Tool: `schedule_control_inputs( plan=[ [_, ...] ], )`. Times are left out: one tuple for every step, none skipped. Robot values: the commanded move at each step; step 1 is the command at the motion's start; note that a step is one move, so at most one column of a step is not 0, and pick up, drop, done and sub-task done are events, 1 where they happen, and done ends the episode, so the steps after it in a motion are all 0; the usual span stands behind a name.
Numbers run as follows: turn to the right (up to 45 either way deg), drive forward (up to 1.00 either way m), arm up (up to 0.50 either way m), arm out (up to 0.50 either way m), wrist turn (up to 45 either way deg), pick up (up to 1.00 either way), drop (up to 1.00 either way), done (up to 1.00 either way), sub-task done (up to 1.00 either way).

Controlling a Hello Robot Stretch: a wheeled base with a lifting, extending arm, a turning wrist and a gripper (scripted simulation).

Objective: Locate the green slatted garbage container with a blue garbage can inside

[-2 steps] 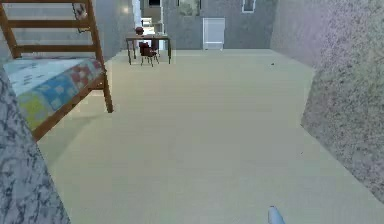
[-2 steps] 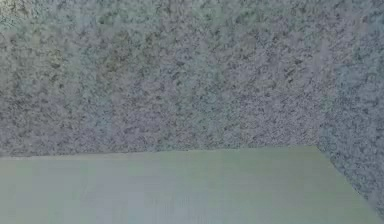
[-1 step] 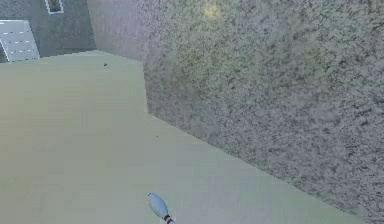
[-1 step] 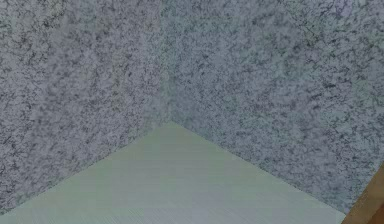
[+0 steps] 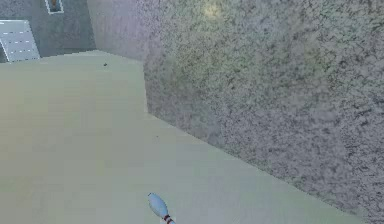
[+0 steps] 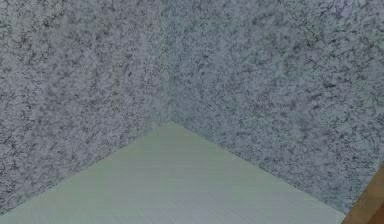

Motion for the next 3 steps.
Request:
schedule_control_inputs(
  plan=[
    [-45.0,0.00,0.00,0.00,0.0,0.00,0.00,0.00,0.00],
    [45.0,0.00,0.00,0.00,0.0,0.00,0.00,0.00,0.00],
    [39.0,0.00,0.00,0.00,0.0,0.00,0.00,0.00,0.00]
  ],
)
